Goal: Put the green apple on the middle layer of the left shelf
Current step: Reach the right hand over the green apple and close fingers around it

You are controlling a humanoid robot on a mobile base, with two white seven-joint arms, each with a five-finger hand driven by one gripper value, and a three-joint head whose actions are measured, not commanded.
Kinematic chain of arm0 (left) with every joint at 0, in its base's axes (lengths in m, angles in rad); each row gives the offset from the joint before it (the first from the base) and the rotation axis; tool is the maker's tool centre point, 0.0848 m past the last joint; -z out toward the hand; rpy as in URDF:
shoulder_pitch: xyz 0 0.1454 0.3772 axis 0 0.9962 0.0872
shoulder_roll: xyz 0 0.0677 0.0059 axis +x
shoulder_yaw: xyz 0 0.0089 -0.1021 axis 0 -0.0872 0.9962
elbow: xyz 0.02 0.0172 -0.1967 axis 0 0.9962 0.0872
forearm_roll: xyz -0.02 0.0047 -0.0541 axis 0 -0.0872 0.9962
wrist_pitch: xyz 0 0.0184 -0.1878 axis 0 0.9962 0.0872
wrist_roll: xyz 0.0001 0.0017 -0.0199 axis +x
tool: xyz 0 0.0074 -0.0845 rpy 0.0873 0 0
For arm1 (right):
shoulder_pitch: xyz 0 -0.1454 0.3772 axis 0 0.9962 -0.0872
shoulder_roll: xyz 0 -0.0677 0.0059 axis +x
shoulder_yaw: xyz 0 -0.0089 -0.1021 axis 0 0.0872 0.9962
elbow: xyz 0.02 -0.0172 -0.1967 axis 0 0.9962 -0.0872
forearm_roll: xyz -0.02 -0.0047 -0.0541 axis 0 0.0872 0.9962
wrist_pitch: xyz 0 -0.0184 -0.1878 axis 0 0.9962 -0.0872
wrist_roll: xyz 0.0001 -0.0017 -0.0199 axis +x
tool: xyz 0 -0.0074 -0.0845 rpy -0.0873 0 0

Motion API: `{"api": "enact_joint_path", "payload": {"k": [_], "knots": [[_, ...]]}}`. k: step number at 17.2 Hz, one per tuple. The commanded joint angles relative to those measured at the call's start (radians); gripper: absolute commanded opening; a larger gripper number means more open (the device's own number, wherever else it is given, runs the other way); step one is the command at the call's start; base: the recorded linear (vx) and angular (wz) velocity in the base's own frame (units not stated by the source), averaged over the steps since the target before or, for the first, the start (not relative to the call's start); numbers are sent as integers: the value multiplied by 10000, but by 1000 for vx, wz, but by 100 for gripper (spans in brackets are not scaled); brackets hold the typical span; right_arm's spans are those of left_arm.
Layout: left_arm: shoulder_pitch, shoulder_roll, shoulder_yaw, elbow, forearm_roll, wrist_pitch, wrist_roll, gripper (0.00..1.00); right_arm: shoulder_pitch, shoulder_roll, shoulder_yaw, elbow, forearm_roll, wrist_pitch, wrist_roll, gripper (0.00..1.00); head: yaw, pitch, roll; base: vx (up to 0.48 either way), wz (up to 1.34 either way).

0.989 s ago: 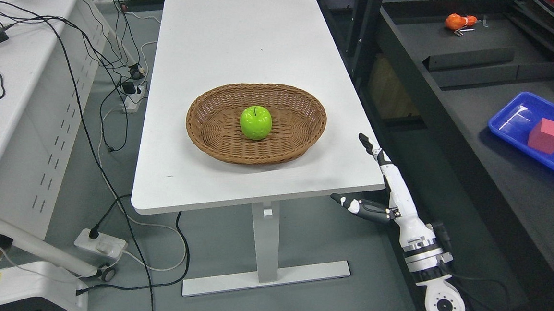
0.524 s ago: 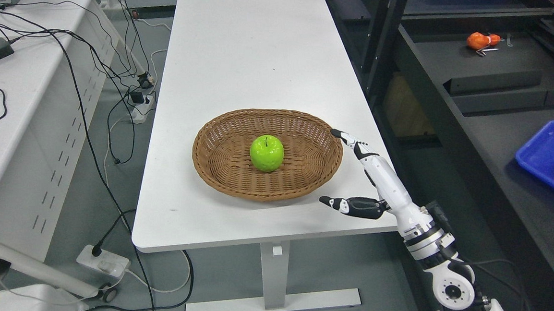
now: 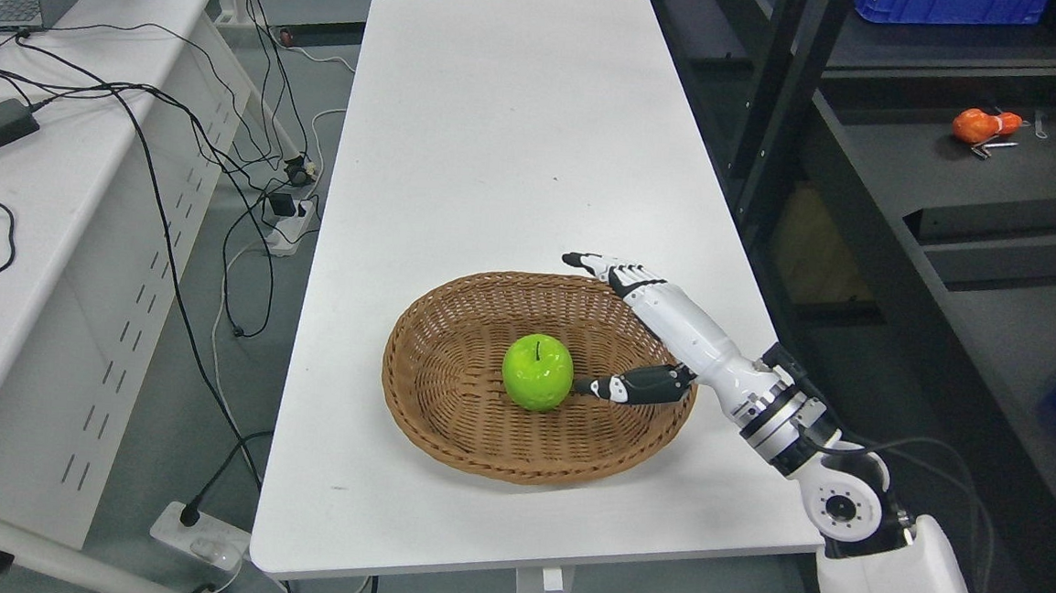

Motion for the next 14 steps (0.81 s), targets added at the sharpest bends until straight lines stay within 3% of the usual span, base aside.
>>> {"api": "enact_joint_path", "payload": {"k": [1, 4, 14], "knots": [[1, 174, 0, 14, -1, 8, -4, 100, -218, -285, 1774, 469, 1391, -7, 83, 100, 0, 0, 0, 107, 27], [1, 174, 0, -2, -1, 8, 12, 100, -309, -362, 1820, 911, 1515, -7, 589, 100, 0, 0, 0, 82, 36], [1, 174, 0, -2, -1, 8, -4, 100, -755, -362, 2219, 1695, 1807, -84, 605, 100, 0, 0, 0, 29, 2]]}}
